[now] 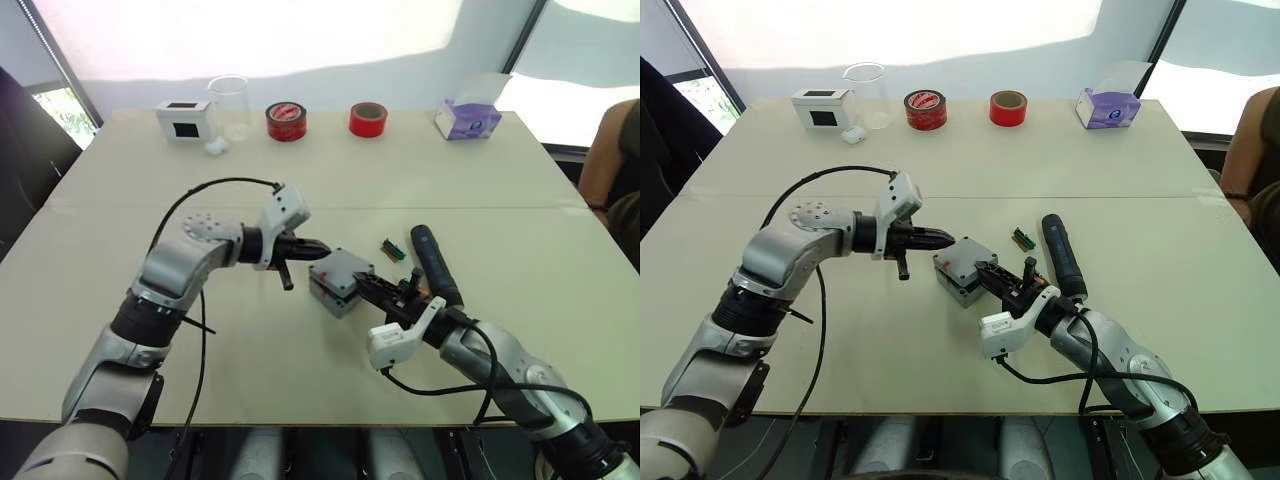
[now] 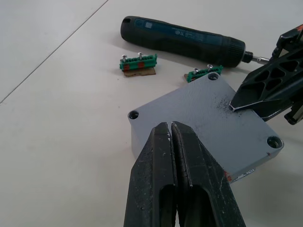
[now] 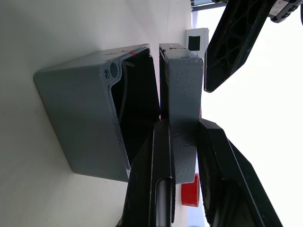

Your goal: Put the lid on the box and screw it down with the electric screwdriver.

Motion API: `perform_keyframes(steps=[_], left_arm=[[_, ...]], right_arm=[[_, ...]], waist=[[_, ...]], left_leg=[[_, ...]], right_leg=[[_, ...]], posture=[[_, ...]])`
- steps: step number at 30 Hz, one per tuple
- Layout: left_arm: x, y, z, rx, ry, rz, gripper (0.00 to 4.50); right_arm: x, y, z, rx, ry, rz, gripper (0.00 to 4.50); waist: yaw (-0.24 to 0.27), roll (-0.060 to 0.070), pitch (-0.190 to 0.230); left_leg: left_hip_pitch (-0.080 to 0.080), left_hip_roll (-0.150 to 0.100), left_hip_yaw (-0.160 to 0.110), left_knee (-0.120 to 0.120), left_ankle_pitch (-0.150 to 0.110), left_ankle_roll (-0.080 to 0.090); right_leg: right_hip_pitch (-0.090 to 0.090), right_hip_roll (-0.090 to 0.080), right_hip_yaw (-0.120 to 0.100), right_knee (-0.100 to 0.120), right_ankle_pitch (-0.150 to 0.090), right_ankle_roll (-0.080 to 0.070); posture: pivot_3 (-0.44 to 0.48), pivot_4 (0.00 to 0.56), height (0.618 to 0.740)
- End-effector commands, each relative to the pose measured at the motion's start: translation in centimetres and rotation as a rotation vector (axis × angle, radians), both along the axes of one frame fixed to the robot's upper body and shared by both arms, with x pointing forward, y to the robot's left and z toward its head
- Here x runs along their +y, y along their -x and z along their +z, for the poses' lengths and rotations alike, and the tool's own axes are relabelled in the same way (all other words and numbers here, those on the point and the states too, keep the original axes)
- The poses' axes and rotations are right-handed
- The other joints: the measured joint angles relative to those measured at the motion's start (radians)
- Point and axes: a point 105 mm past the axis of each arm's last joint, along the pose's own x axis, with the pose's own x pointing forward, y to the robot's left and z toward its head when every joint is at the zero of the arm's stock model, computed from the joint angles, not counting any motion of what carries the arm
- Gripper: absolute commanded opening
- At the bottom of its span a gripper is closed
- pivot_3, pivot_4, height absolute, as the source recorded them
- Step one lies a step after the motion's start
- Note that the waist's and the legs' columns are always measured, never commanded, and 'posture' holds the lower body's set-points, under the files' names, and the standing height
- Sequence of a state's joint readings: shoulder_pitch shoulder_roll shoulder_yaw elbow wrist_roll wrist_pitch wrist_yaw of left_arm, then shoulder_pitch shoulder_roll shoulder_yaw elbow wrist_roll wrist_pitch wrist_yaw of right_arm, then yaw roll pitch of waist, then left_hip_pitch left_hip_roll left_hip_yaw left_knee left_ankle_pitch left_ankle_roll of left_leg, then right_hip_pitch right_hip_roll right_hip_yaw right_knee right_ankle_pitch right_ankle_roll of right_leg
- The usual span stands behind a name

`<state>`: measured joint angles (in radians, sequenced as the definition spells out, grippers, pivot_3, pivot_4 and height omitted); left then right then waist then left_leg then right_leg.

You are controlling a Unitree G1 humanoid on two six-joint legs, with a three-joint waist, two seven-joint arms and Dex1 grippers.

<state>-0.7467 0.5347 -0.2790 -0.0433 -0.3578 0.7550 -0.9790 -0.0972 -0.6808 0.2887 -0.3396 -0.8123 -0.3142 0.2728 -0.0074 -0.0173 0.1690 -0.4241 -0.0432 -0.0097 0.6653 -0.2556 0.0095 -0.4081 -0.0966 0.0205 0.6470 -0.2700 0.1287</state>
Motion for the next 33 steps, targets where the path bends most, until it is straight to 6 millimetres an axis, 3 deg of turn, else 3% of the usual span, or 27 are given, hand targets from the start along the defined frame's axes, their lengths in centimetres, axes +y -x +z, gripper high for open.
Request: perform_keyframes(steps=[1, 7, 11, 16, 26, 29, 33], left_arm=[[-0.8, 0.7, -0.1, -0.070, -0.048, -0.066, 0.06], [-1.1, 1.9, -3.6, -0.060, -0.182, -0.140, 0.06], [-0.5, 2.2, -6.0, -0.023, -0.234, -0.136, 0.00], [0.0, 2.1, -7.5, -0.010, -0.251, -0.122, 0.00], [0.1, 1.7, -8.3, -0.004, -0.240, -0.109, 0.00], [-0.2, 1.1, -6.3, 0.006, -0.130, -0.083, 0.00], [0.1, 0.1, -1.9, 0.045, 0.089, -0.026, 0.00]], right_arm=[[0.0, 0.5, -1.5, 0.062, 0.016, 0.010, 0.13], [-0.4, 0.6, -2.2, 0.073, 0.025, 0.001, 0.13], [-0.5, 0.6, -2.3, 0.077, 0.013, -0.010, 1.66], [-0.6, 1.2, -1.5, 0.054, -0.008, -0.008, 3.35], [-1.5, 2.9, -0.7, 0.114, -0.096, -0.039, 3.35], [-1.6, 2.6, 0.4, 0.241, -0.317, -0.076, 2.70], [-1.5, 2.6, 1.2, 0.442, -0.552, -0.085, 1.12]], waist=[[0.000, 0.000, 0.000], [0.000, 0.000, -0.001], [0.001, 0.000, -0.001], [0.000, -0.001, -0.012], [0.018, -0.001, -0.016], [0.020, -0.001, -0.016], [0.018, -0.001, -0.015]], left_leg=[[0.000, 0.000, 0.000, 0.000, 0.000, 0.000], [0.004, 0.000, 0.000, 0.000, -0.001, 0.001], [0.017, 0.000, 0.000, -0.002, -0.004, 0.006], [0.019, 0.000, 0.000, -0.002, -0.004, 0.006], [0.020, 0.000, -0.001, -0.002, -0.004, 0.006], [0.020, 0.000, -0.001, -0.002, -0.004, 0.006], [0.019, 0.001, -0.002, -0.002, -0.004, 0.006]], right_leg=[[0.000, 0.000, 0.000, 0.000, 0.000, 0.000], [0.004, 0.000, 0.000, 0.000, 0.000, -0.001], [0.019, 0.000, -0.001, -0.004, -0.003, -0.002], [0.020, 0.000, -0.001, -0.003, -0.003, -0.002], [0.020, 0.000, -0.001, -0.002, -0.003, -0.003], [0.021, 0.000, -0.001, -0.002, -0.003, -0.003], [0.020, 0.000, -0.001, -0.002, -0.003, -0.003]], posture=[[0.000, 0.150, 0.740], [0.000, 0.150, 0.740], [0.000, 0.150, 0.740], [0.000, 0.150, 0.740], [0.000, 0.150, 0.740], [0.000, 0.150, 0.740], [0.000, 0.150, 0.740]])
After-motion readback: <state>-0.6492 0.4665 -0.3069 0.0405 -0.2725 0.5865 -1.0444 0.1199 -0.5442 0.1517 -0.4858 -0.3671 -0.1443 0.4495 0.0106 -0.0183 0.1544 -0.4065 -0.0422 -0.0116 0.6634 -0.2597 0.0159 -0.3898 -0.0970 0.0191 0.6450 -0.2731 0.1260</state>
